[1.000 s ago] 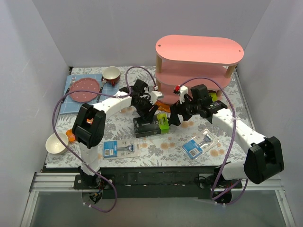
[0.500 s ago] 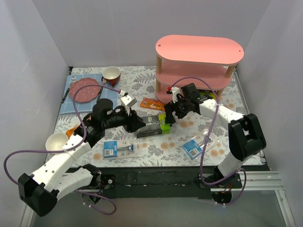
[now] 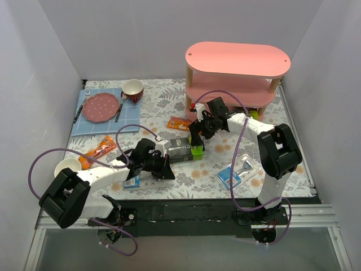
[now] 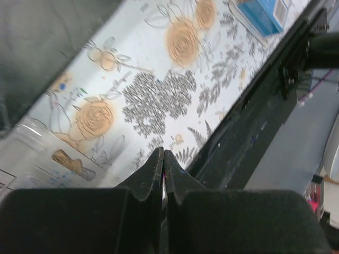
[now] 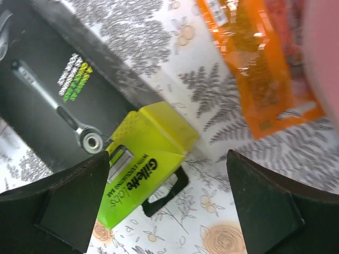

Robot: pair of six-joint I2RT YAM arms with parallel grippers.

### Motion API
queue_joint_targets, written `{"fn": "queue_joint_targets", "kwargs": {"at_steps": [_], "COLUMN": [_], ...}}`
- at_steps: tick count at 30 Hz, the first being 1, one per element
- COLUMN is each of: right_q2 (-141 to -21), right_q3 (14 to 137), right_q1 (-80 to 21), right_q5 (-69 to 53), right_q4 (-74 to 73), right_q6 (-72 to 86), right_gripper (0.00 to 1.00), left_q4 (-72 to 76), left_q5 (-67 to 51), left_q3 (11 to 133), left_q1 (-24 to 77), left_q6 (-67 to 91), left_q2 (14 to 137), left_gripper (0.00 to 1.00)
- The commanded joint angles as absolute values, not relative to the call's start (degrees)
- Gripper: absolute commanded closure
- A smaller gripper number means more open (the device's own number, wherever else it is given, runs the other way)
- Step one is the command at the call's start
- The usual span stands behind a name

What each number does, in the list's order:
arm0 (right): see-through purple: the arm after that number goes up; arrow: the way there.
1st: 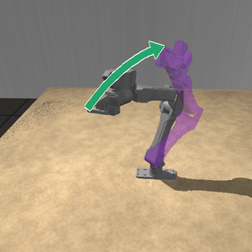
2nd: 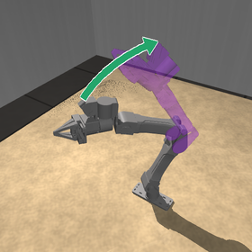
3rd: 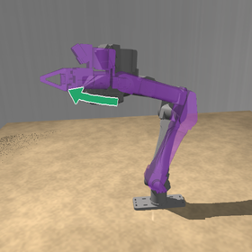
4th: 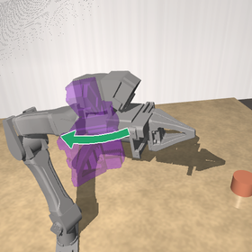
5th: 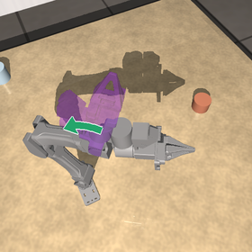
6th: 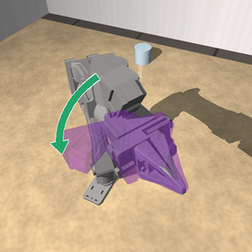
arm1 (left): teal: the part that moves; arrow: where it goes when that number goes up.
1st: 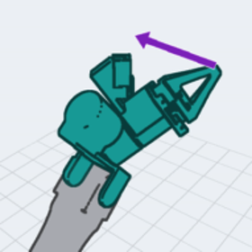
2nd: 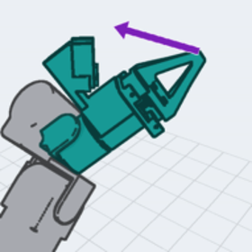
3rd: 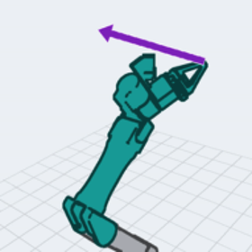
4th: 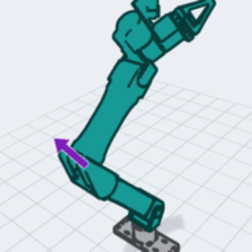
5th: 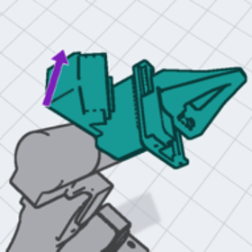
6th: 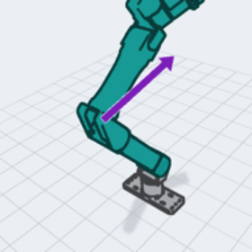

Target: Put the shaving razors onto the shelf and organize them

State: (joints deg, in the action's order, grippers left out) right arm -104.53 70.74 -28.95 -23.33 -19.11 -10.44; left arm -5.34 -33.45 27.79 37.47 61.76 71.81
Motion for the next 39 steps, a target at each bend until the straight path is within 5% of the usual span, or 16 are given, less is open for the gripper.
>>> {"fn": "queue_joint_targets", "kwargs": {"at_steps": [1, 16, 17, 18, 20, 25, 32, 39], "right_q2": [-104.68, -95.72, -94.58, -93.87, -91.6, -86.58, -86.22, -92.45], "right_q3": [68.03, 58.8, 58.62, 58.45, 58.53, 57.22, 57.56, 62.14], "right_q1": [-29.27, -38.75, -39.89, -40.08, -39.82, -35.7, -34.37, -33.75], "right_q5": [-34.32, -41.14, -40.96, -40.7, -37.9, -30.87, -25.84, -26.28], "right_q4": [-18.19, -12.39, -12.57, -12.83, -14.75, -17.58, -16.61, -14.68], "right_q6": [-12.04, -2.55, -2.03, -1.76, -2.37, -3.43, -3.52, 2.1], "right_gripper": [0.02, 0.03, 0.02, 0.02, 0.02, 0.02, 0.02, 0.04], "left_q4": [1.67, -1.49, -2.36, -4.37, -6.58, -8.79, 5.5, 13.01], "left_q5": [-25.24, -10.01, -10.28, -10.89, -13.61, -21.78, -41.99, -41.49], "left_q3": [29.61, 40.6, 41.56, 41.75, 41.4, 38.24, 30.59, 26.02], "left_q1": [37.44, 27.95, 27.17, 26.81, 25.93, 24.79, 24.7, 25.05], "left_q6": [66.19, 63.46, 63.54, 64.24, 65.21, 71.17, 77.94, 88.23], "left_q2": [74.08, 83.93, 84.02, 83.68, 82.28, 74.46, 73.74, 74.88], "left_gripper": [1.0, 0.95, 0.91, 0.71, 0.56, 0.4, 0.47, 0.51]}}
